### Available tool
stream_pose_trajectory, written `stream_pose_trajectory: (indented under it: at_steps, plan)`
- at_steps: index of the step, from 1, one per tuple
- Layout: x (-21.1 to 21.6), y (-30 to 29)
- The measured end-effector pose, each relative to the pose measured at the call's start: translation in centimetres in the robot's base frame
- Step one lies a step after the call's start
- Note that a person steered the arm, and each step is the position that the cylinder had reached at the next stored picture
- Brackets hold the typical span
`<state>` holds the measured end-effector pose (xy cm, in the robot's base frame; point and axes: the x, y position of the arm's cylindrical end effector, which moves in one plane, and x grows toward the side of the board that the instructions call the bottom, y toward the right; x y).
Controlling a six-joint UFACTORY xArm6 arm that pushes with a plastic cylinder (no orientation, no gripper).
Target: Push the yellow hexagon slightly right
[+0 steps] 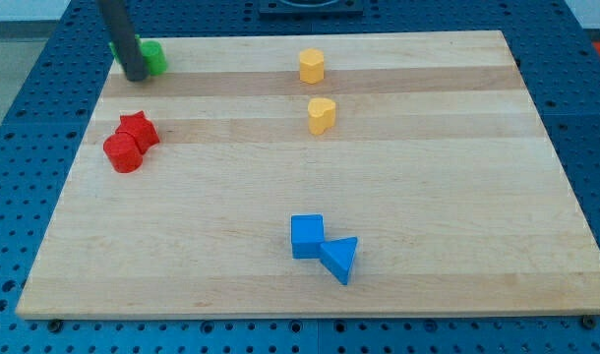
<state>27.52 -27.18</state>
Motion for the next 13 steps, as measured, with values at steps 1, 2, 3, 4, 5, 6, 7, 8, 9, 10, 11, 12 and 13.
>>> stream_pose_trajectory:
  at_steps: [1, 2, 3, 4, 5, 6, 7, 8, 9, 10, 11, 12, 13]
  plan:
    - [0.0, -1.3]
    - [0.0, -3.2]
    - [-0.2, -3.3]
    - [-0.7, -3.3]
    - [-3.4, -3.3]
    - [-6.3, -3.3]
    - [-6.6, -3.3]
    - [-7.2, -3.3]
    - [-8.3, -3.2]
    - [-8.3, -3.2]
    - [-8.1, -0.6]
    - [-7.9, 2.6]
    - [-7.9, 4.0]
